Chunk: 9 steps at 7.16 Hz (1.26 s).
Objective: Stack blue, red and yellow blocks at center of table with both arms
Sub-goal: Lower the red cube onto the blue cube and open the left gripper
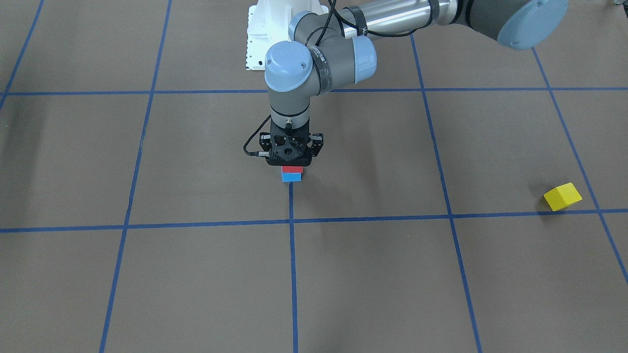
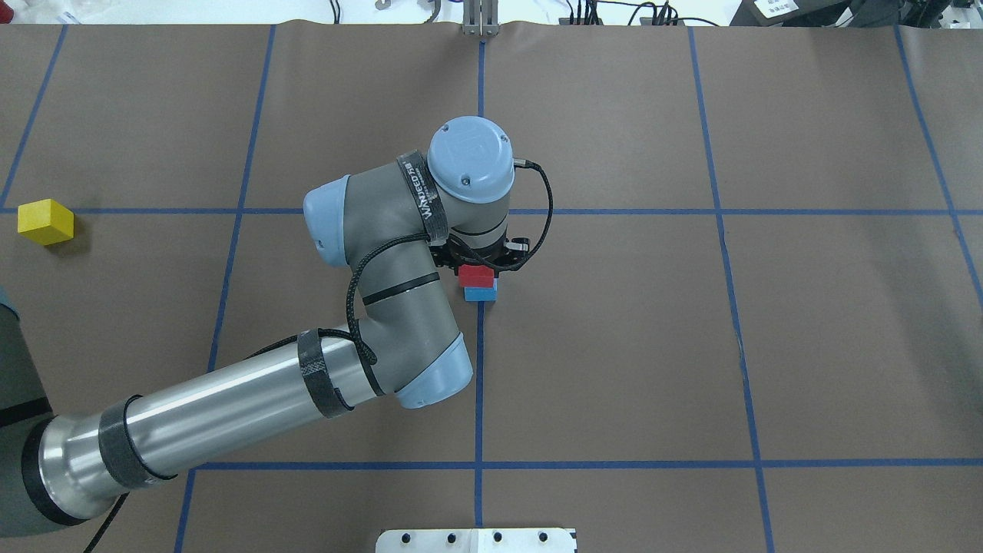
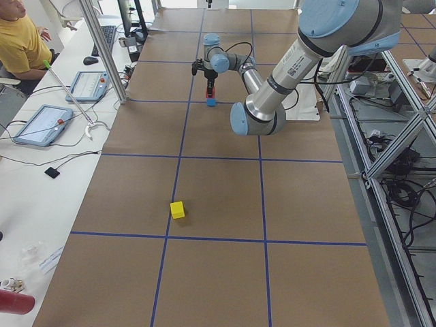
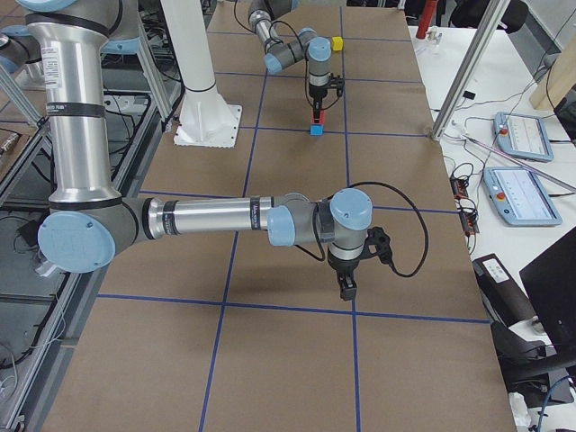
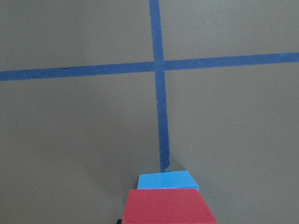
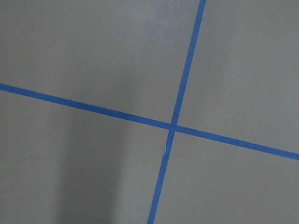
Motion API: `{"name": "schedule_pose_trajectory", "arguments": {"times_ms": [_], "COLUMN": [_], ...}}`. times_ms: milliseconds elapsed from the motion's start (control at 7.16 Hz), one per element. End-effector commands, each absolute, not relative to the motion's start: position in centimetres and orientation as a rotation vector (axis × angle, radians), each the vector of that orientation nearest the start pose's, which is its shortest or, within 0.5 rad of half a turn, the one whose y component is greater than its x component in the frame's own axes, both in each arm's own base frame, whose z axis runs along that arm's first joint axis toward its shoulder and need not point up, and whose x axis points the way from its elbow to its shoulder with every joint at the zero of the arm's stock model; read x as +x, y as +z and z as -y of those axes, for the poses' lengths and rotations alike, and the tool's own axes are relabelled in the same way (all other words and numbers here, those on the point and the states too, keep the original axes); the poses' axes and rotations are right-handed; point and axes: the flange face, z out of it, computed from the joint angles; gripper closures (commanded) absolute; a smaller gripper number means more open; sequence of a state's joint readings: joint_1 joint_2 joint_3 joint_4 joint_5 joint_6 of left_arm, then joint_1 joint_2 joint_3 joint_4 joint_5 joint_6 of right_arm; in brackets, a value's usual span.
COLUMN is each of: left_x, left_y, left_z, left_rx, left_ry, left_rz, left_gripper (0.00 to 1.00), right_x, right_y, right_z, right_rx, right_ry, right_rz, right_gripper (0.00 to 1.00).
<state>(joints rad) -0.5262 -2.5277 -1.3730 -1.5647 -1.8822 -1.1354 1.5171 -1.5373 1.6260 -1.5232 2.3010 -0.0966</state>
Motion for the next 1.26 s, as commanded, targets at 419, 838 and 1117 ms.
{"name": "schedule_pose_trajectory", "arguments": {"times_ms": [419,838,1117], "left_x": [61.6,62.2,61.4], "left_y": [13.7,13.2,12.6], "left_z": [47.4,47.4,47.8], "left_rx": [0.08,0.077,0.084], "left_ry": [0.03,0.031,0.026], "left_rz": [-0.801,-0.798,-0.806], "left_gripper": [0.37,0.31,0.01], "right_x": [3.9,3.9,3.9], "right_y": [61.2,61.2,61.1], "right_z": [51.7,51.7,51.7], "right_rx": [0.146,0.146,0.148], "right_ry": [-0.193,-0.193,-0.194], "right_rz": [0.727,0.727,0.729], "right_gripper": [0.0,0.0,0.0]}}
